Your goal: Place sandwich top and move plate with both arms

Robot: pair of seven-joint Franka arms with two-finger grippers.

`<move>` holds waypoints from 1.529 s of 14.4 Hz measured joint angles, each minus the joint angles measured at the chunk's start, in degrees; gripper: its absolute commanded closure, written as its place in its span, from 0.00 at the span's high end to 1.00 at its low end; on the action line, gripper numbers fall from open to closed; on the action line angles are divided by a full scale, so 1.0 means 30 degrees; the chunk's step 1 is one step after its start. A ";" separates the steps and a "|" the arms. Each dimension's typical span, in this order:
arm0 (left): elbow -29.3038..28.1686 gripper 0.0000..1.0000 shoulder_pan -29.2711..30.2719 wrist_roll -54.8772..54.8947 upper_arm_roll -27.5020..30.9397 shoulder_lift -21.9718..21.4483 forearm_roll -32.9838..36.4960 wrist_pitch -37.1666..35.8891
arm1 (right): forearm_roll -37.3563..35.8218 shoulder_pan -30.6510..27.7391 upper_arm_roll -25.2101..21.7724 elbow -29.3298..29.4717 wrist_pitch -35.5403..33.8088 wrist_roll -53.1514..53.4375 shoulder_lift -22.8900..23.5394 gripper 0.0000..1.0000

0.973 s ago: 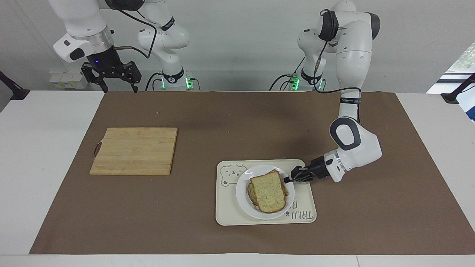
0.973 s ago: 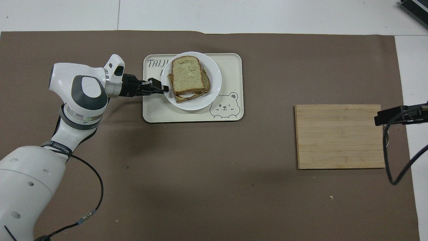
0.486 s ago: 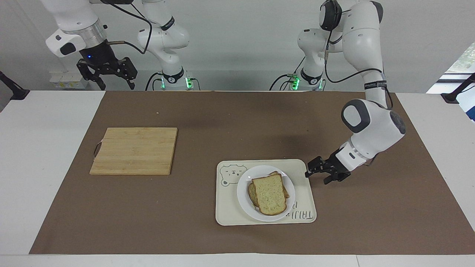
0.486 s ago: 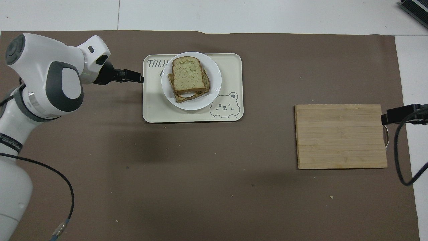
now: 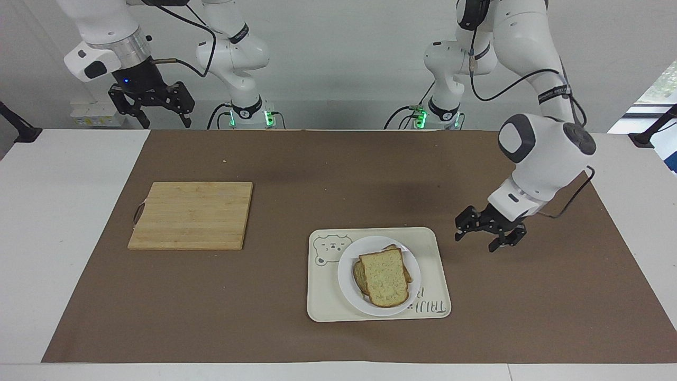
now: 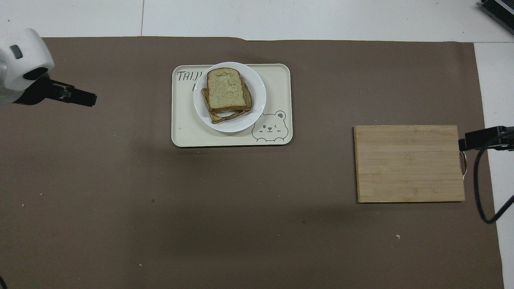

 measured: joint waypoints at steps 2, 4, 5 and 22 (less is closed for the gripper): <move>0.1022 1.00 0.0250 0.0067 0.0142 -0.0950 0.0425 -0.2655 | -0.0024 0.0001 0.0002 0.0005 0.0000 0.0000 0.0000 1.00; 0.2368 1.00 0.0856 0.0993 0.0154 -0.1122 0.0472 -0.5363 | -0.0024 0.0004 0.0009 0.0005 0.0000 0.0000 -0.0001 1.00; 0.2911 1.00 0.1183 0.1564 0.0151 -0.1113 0.0471 -0.6329 | -0.0024 0.0004 0.0010 0.0006 0.0000 0.0000 -0.0001 1.00; 0.3615 1.00 0.3200 0.0494 -0.0484 -0.2404 -0.0612 -0.9448 | -0.0006 0.0007 0.0048 0.0006 0.0000 0.0000 -0.0002 1.00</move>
